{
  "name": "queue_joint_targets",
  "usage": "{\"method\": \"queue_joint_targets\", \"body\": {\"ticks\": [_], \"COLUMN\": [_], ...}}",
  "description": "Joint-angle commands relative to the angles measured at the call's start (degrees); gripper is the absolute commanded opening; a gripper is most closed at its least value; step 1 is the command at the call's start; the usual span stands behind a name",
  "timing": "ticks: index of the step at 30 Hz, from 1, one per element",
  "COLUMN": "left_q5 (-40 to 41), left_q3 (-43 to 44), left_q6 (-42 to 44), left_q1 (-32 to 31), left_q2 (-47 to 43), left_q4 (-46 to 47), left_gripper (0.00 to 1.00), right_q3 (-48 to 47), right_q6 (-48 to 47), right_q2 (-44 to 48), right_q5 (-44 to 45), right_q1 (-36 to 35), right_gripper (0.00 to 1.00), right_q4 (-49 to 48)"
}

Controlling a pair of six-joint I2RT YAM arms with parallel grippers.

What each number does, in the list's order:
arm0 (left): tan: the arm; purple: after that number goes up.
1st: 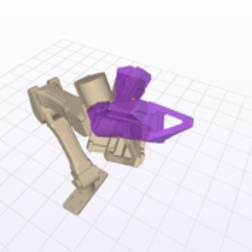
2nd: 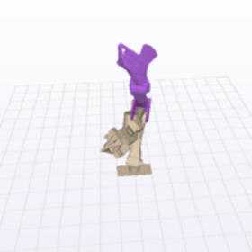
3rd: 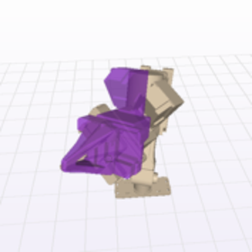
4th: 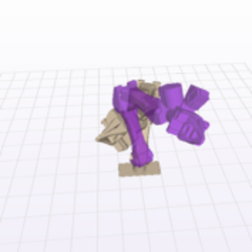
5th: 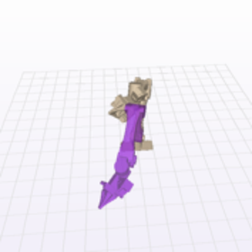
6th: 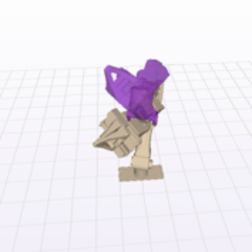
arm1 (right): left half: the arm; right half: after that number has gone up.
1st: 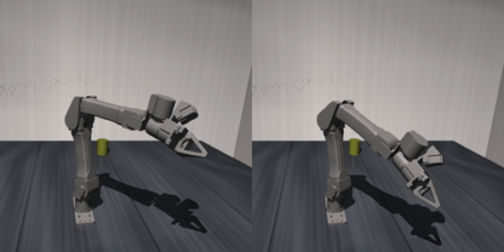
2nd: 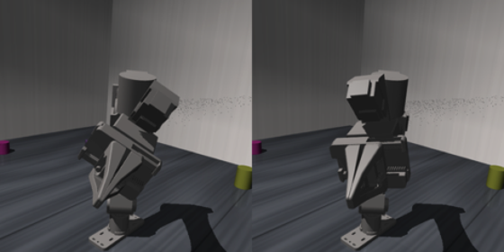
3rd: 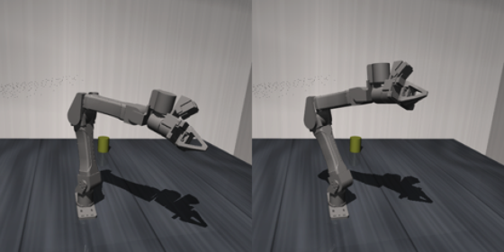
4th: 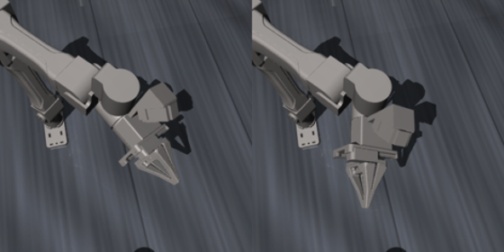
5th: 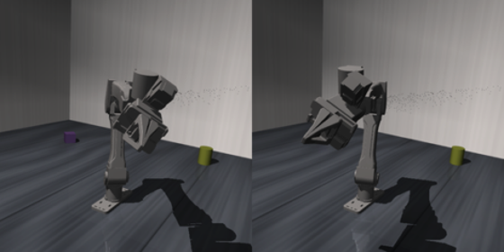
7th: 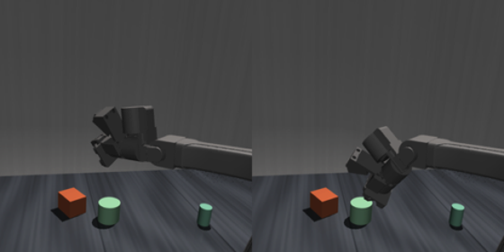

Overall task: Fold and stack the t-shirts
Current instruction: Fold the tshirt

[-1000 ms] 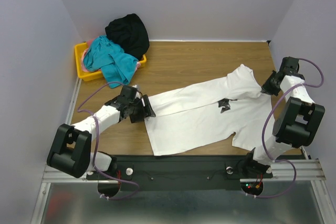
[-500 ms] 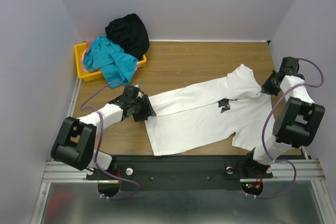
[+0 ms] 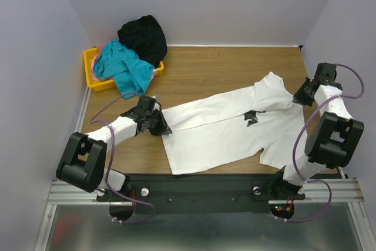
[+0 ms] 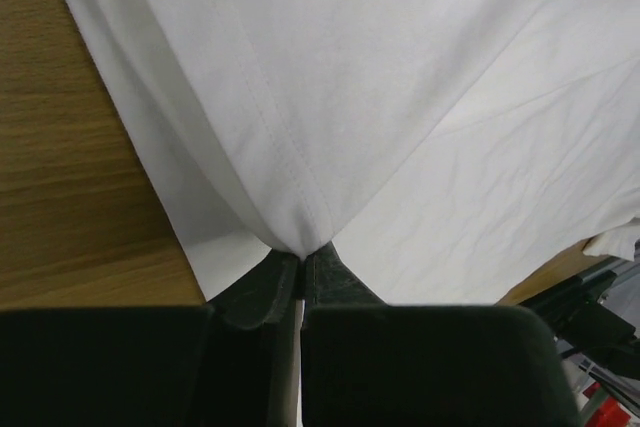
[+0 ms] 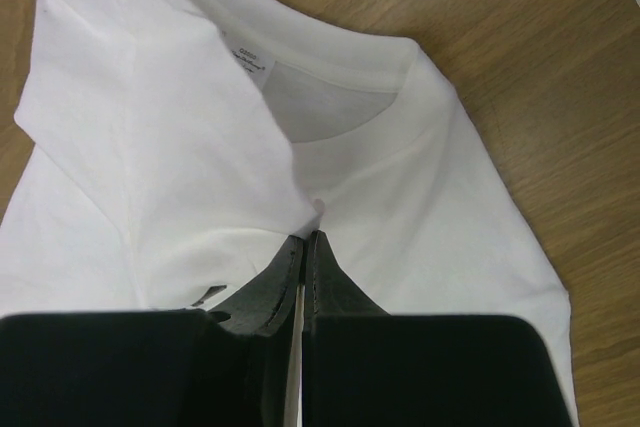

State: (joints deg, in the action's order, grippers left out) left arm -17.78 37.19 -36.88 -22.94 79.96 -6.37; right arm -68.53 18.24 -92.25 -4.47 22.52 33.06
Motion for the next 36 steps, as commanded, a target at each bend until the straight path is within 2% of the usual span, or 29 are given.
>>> {"method": "queue_joint_targets", "body": {"ticks": [1,13,24,29,32,33,34,36], "left_q5": [-3.22,-10.17,-16.14,-18.25,-19.48,-19.75,-19.66,-19.14], "left_q3": [1.40,-1.07,-2.56,-2.74,-2.65,-2.65,-2.47,-1.25], "left_q6": [0.41,1.72,7.52,9.54,9.99,10.25,10.34,10.95], "left_q1": [-0.35,2.02,8.52,8.70,8.70,8.70,8.70,8.70], "left_q2": [-4.11,-4.29,-4.29,-2.36,-1.83,-1.74,-1.74,-2.09], "left_q4": [-2.33,-2.68,-5.41,-5.49,-5.85,-5.85,-6.19,-7.07], "left_gripper": [0.04,0.04,0.04,0.09,0.26,0.46,0.53,0.62], "right_q3": [-2.04,-3.54,-4.77,-3.72,-2.75,-2.05,-1.70,-1.52], "right_q6": [0.48,0.22,-0.57,-1.27,-1.63,-1.72,-1.80,-1.98], "right_q2": [3.04,4.97,4.80,4.62,4.45,4.36,4.18,3.57], "right_q5": [1.48,2.89,4.12,6.75,7.90,8.16,8.42,8.95], "right_q1": [-0.02,-0.02,-0.02,-0.02,0.06,-0.02,-0.02,-0.02], "right_gripper": [0.00,0.00,0.00,0.01,0.01,0.01,0.02,0.16], "right_q4": [0.51,2.97,4.29,4.29,4.21,4.21,4.12,4.12]}}
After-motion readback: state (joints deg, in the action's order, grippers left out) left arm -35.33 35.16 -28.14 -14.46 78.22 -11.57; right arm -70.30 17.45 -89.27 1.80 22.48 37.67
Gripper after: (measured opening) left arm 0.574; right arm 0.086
